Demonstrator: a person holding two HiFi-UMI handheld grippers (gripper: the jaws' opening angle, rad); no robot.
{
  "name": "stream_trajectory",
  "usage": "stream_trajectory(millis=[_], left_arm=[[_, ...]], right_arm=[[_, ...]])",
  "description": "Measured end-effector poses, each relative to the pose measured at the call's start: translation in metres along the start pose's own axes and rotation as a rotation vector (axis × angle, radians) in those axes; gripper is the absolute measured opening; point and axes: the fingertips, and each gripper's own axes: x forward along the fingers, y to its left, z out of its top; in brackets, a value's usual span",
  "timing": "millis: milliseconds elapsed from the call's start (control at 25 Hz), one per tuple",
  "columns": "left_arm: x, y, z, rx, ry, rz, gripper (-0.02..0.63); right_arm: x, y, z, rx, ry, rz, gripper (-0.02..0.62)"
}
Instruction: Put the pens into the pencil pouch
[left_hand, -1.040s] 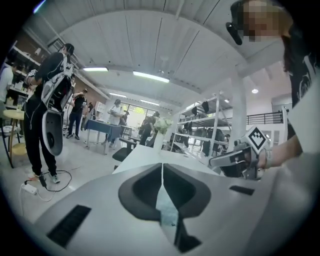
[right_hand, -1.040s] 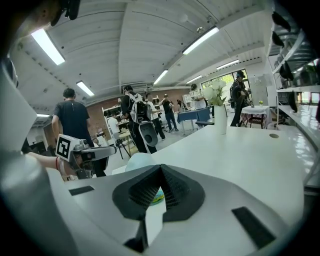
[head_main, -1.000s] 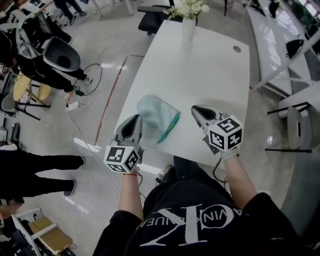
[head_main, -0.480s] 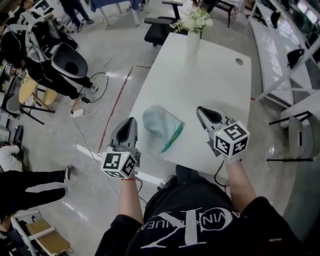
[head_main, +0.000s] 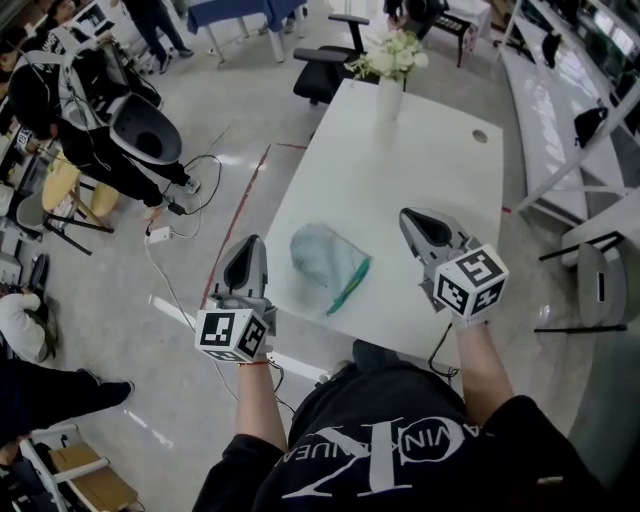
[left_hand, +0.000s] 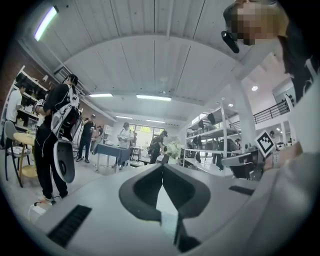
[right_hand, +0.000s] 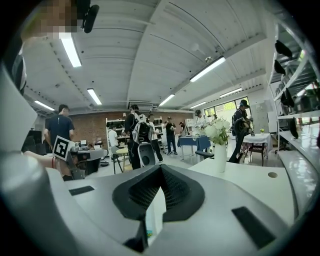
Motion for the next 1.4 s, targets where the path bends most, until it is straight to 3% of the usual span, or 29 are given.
stream_trajectory(millis=[480,1400], left_arm=[[-0.001,0.010,0.035,0.041,-0.069,0.026,0.005],[0.001,0.022,0.028,0.015,-0.066,0.061,0.005]], right_arm=[[0.002,0.000,0.035,-0.050,-0.072,0.004,0.009],[0.014,0.004,0.032,-0.043,-0.072,0.045,0.009]])
